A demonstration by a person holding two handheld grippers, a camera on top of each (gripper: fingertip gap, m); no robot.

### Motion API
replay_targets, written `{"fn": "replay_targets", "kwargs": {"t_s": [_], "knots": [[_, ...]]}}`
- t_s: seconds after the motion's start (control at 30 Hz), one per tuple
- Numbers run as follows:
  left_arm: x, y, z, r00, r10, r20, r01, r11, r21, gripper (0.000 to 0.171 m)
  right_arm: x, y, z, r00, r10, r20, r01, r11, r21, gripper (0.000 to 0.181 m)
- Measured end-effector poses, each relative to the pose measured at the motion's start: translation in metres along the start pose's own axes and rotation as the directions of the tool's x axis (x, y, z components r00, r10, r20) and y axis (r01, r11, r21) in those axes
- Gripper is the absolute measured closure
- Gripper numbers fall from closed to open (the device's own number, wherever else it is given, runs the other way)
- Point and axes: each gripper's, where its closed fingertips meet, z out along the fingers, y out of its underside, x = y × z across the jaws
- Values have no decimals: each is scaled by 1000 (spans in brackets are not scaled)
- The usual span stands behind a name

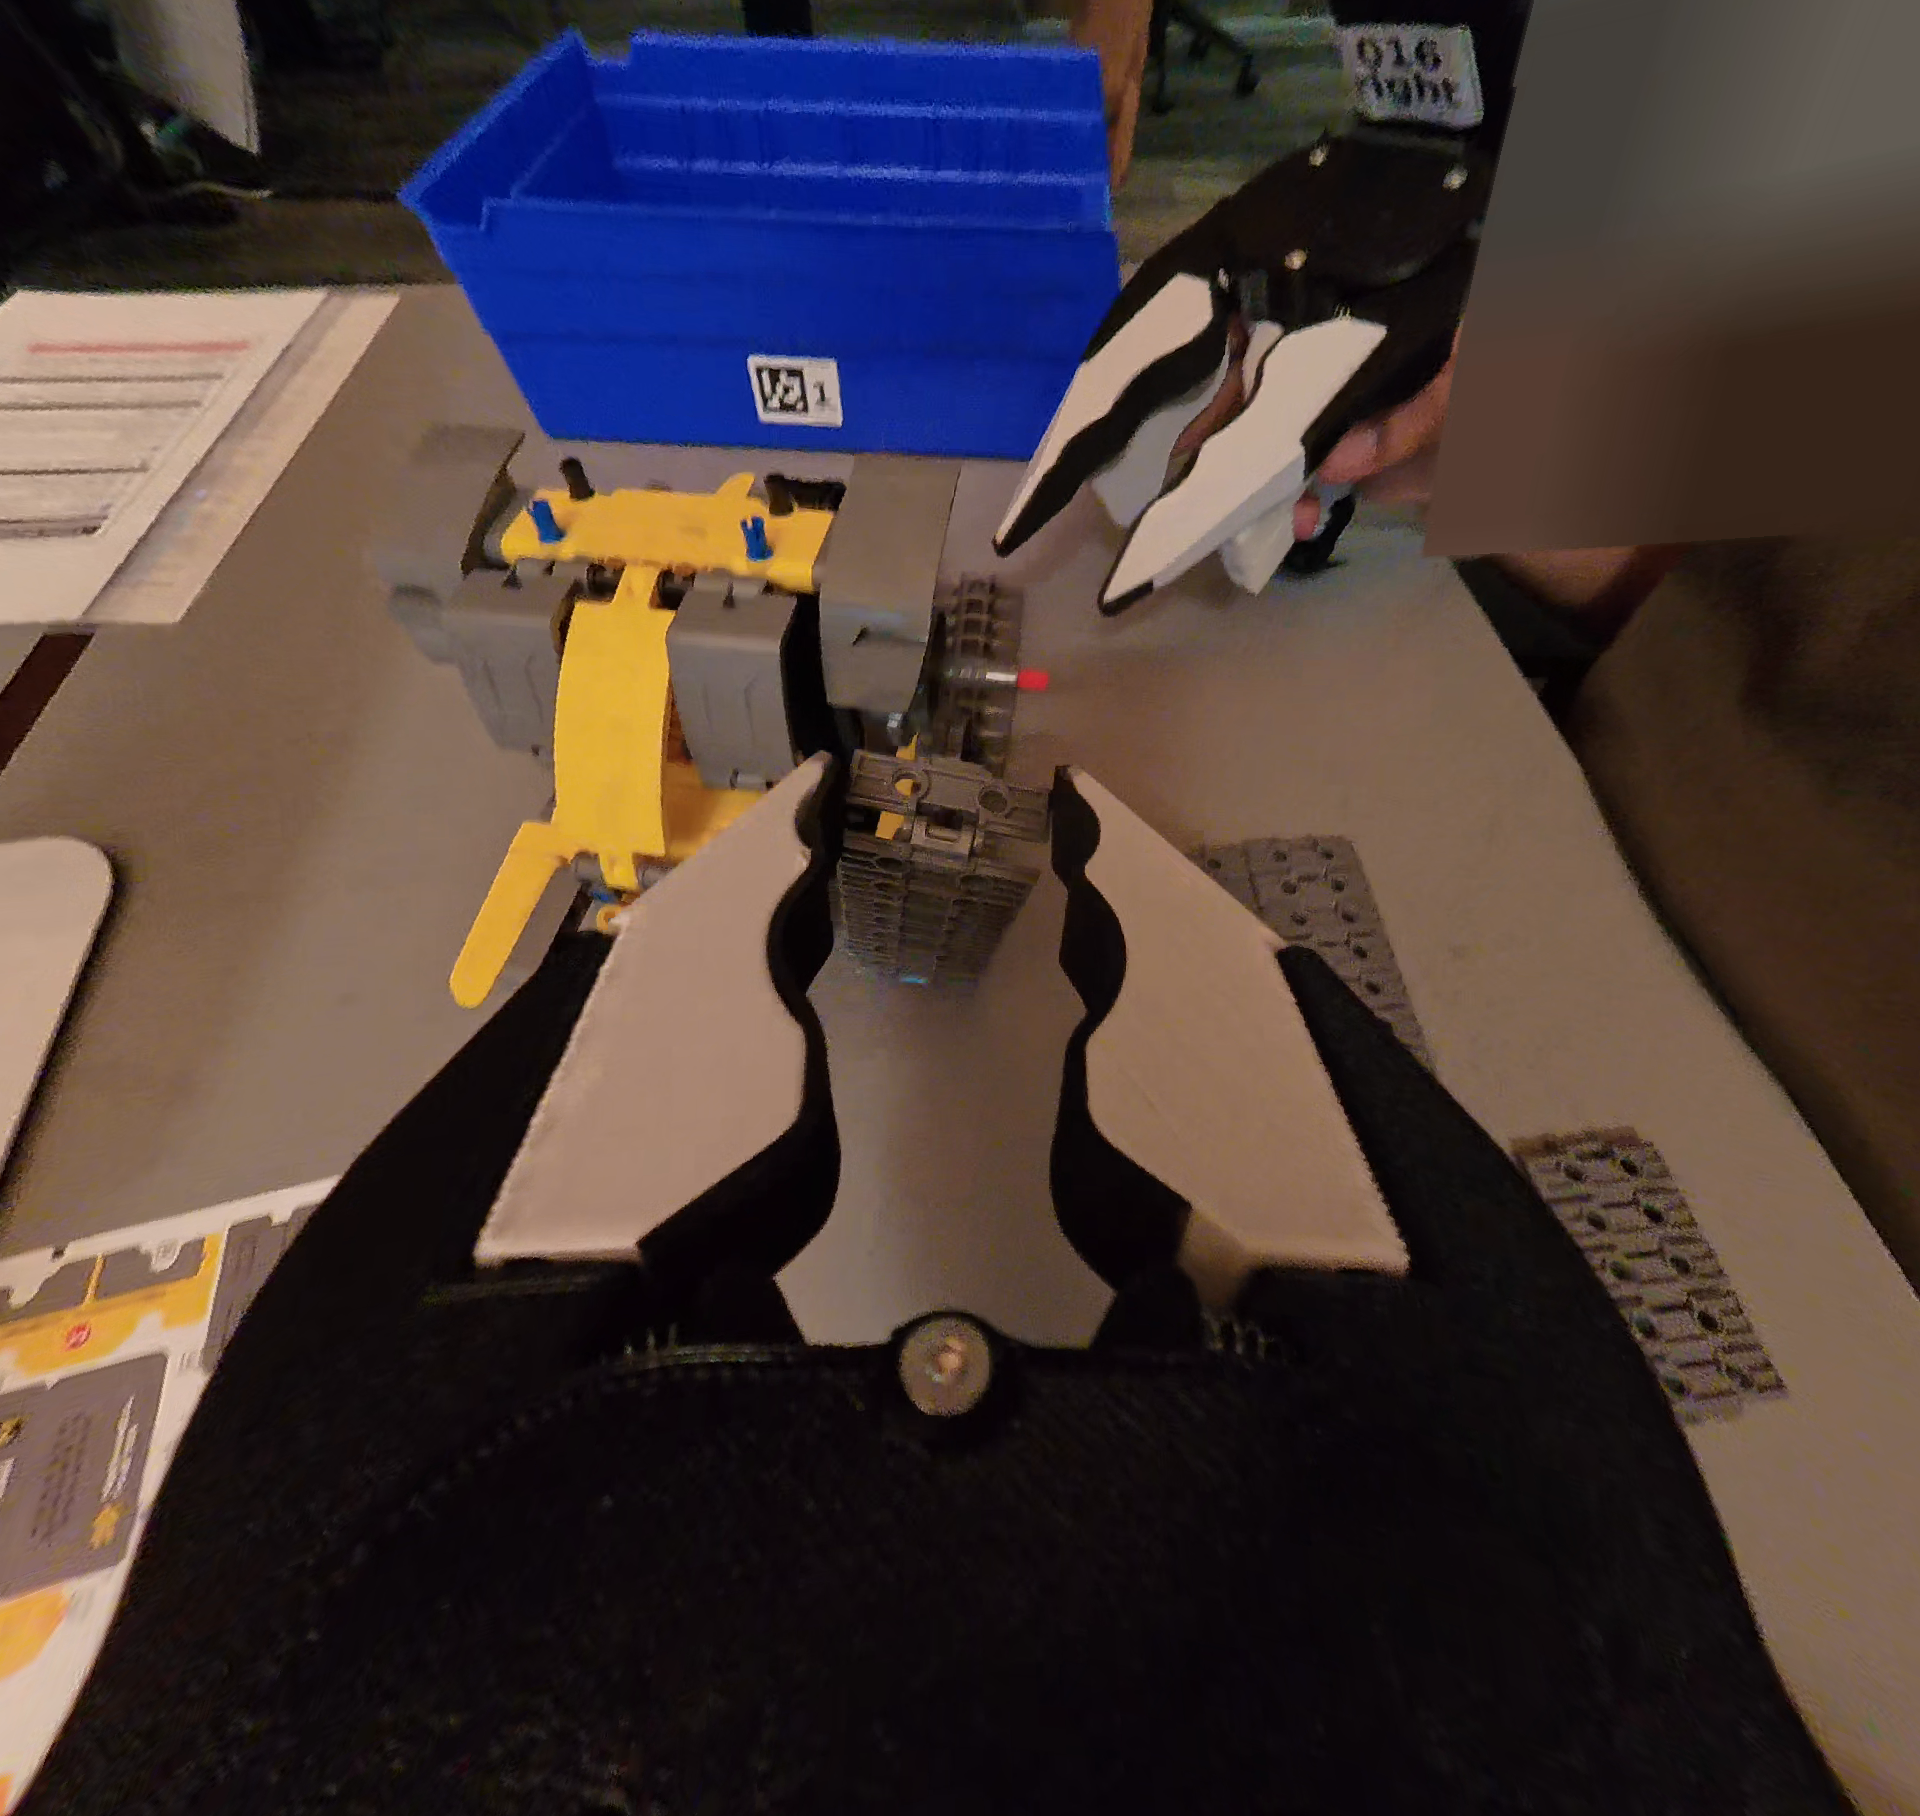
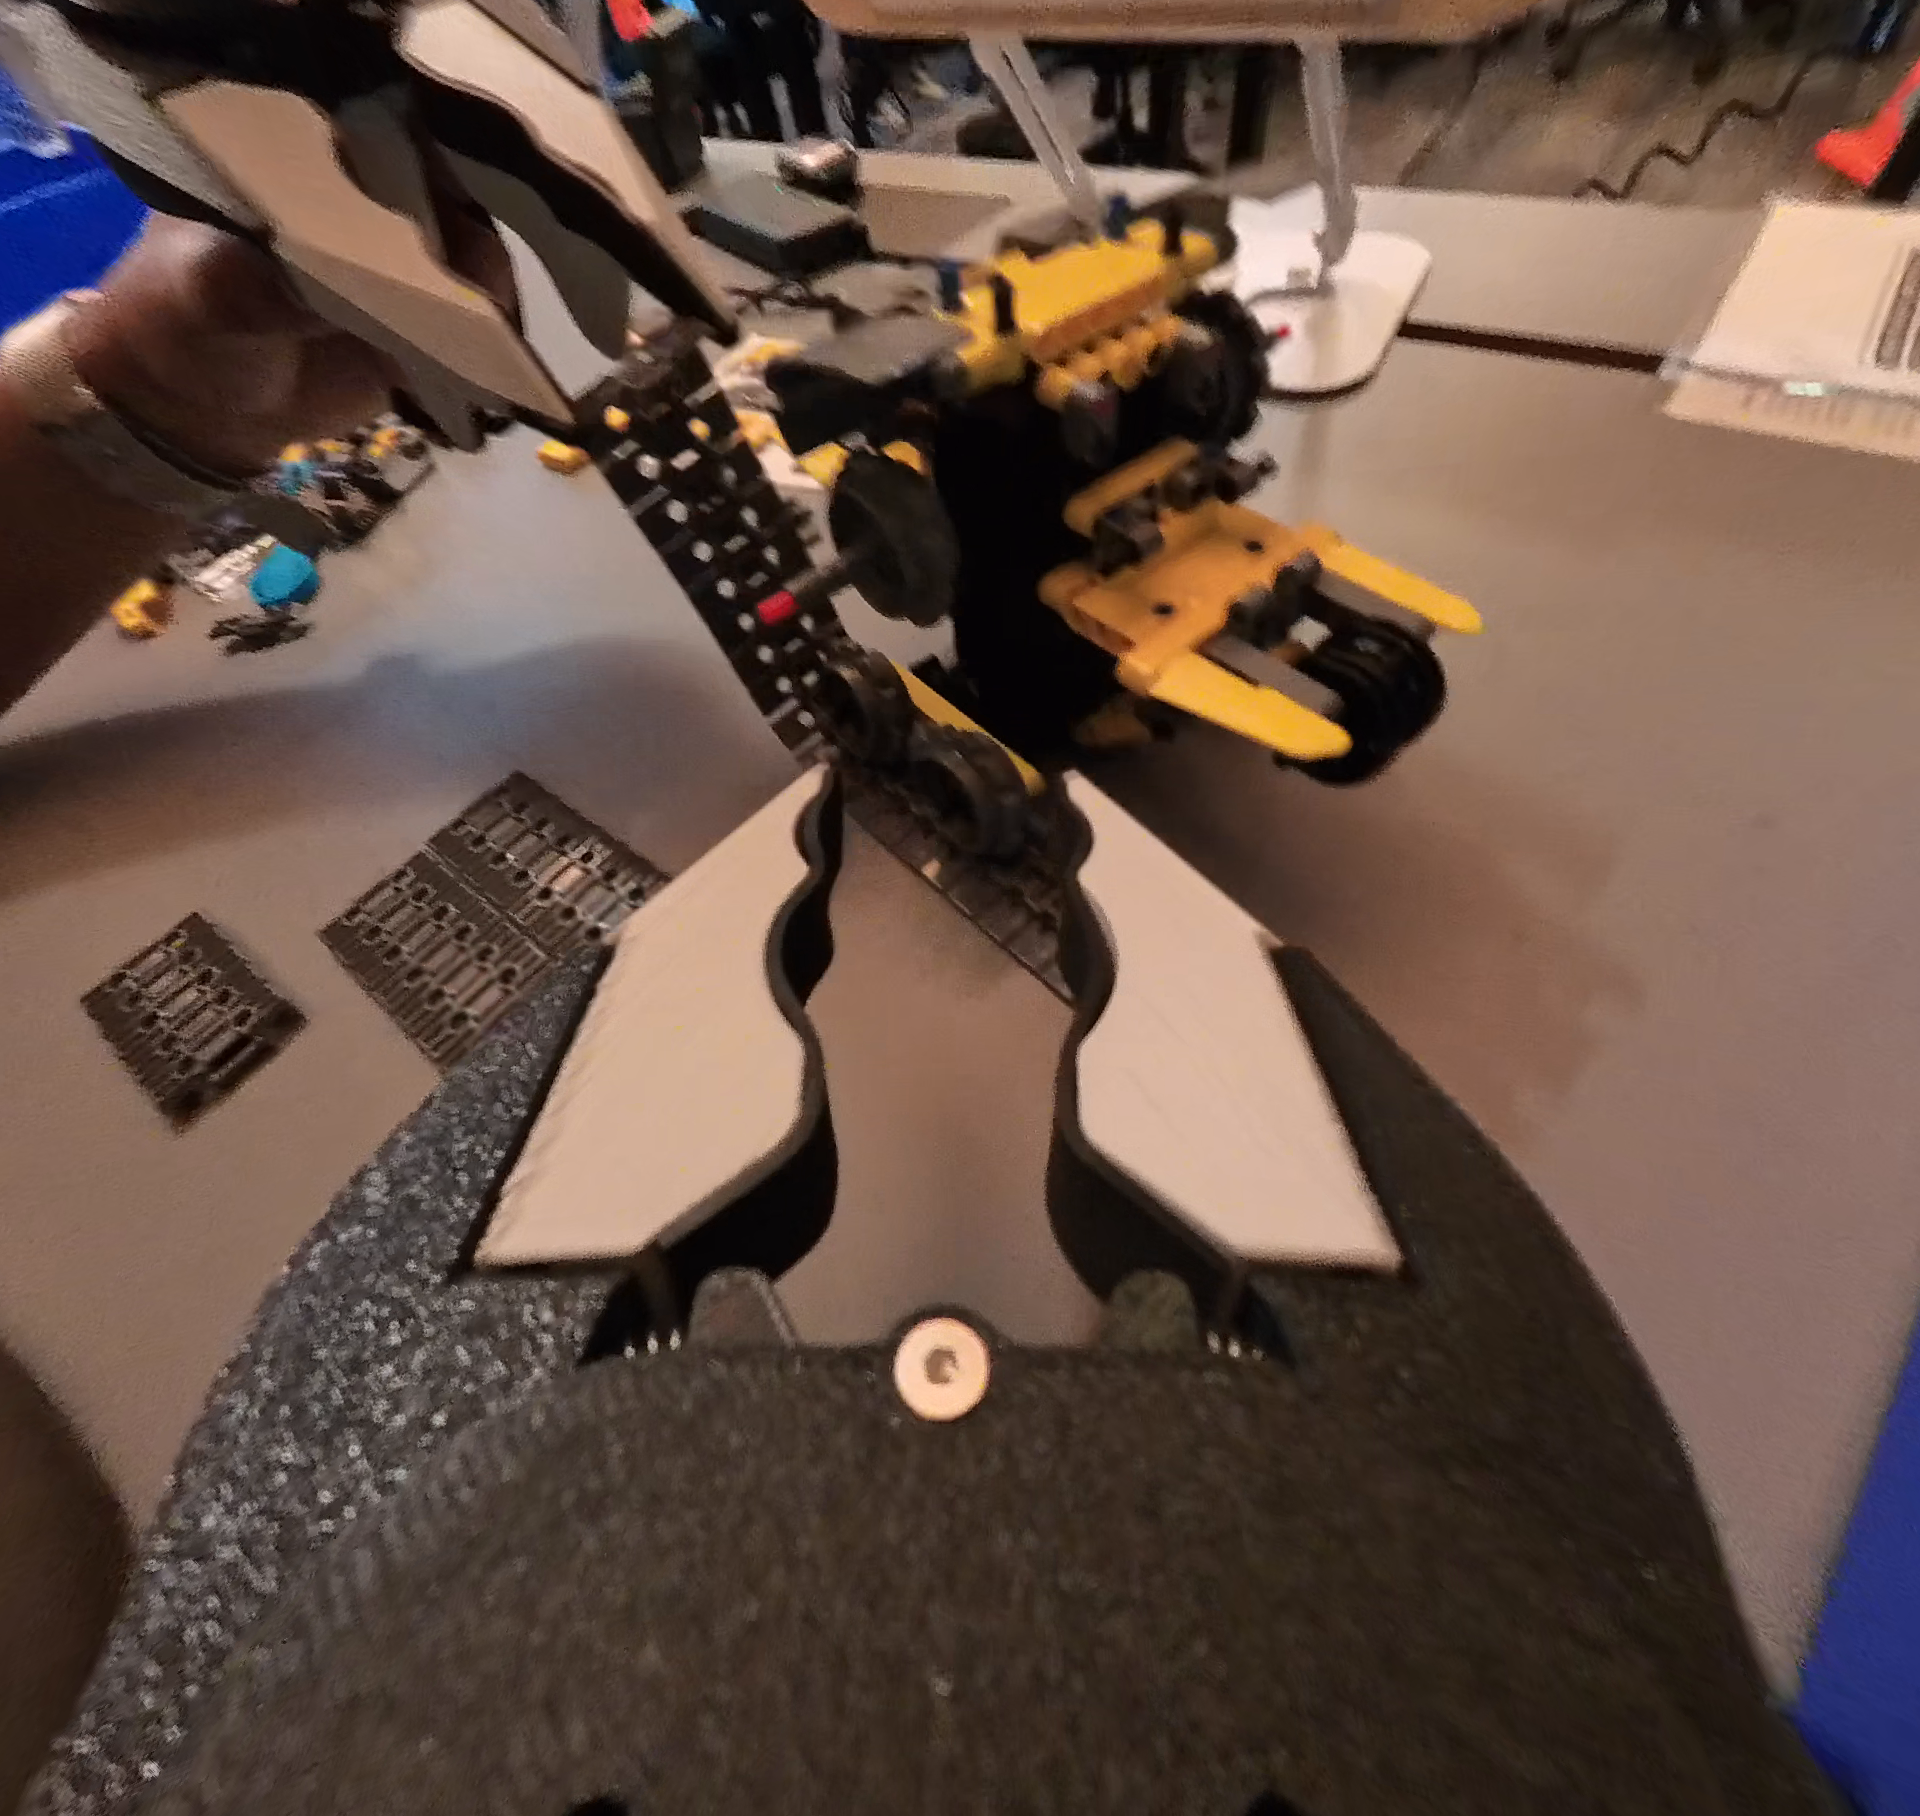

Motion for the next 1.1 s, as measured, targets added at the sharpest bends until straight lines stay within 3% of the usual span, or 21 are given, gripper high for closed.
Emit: {"fn": "replay_targets", "kwargs": {"t_s": [0.13, 0.27, 0.4, 0.53, 1.1], "knots": [[1, -9, 4, 999, -31, -28, 34, 997, 75, 134, -24, -25, 0, 997, -39, 68, 31, 992, 125, 144], [-1, -12, 7, 998, -45, -32, 49, 991, 121, 134, -49, -47, 5, 978, 32, 204, -77, 973, 216, 144], [2, -13, 12, 1000, -6, -15, 7, 994, 106, 134, -53, -55, 19, 937, 178, 302, -243, 951, 193, 151], [6, -12, 18, 999, 50, 1, -50, 997, 66, 134, -44, -55, 31, 917, 265, 299, -322, 934, 158, 160], [11, -4, 29, 997, 81, 14, -81, 997, 19, 134, -56, -43, 52, 869, 361, 339, -386, 922, 8, 161]]}}
